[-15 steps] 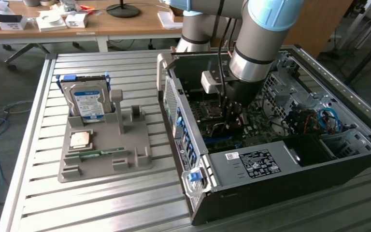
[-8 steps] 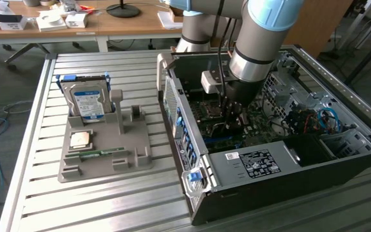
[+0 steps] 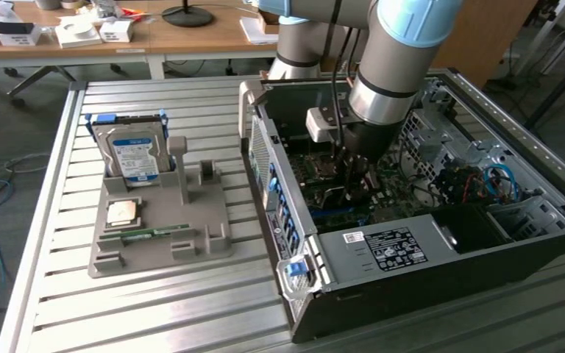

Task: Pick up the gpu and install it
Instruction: 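Insert the gpu into the slot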

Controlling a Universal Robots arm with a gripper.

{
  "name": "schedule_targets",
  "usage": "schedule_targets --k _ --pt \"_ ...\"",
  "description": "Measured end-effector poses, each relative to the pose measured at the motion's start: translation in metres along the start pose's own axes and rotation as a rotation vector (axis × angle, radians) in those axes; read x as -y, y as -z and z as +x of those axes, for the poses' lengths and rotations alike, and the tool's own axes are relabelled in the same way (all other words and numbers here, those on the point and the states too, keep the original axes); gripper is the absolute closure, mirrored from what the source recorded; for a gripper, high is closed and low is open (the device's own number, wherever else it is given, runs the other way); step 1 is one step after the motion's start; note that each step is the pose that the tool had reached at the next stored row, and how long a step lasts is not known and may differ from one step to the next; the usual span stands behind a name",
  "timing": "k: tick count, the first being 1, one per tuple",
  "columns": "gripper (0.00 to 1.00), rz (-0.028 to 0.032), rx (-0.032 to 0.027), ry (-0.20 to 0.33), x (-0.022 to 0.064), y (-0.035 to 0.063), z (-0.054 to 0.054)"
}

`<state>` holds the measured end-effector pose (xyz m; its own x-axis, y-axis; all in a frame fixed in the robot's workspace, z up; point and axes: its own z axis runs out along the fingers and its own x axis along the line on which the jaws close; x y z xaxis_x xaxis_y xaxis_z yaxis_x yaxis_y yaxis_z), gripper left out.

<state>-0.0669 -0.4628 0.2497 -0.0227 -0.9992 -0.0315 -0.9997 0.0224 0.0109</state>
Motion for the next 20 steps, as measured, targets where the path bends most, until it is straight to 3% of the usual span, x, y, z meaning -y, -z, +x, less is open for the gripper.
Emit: schedule_targets --k 1,20 --pt "0.55 0.0 -0.0001 0.0 0.0 0.0 0.0" --pt "0.55 0.0001 0.0001 0.0 -0.0002 0.0193 -0.001"
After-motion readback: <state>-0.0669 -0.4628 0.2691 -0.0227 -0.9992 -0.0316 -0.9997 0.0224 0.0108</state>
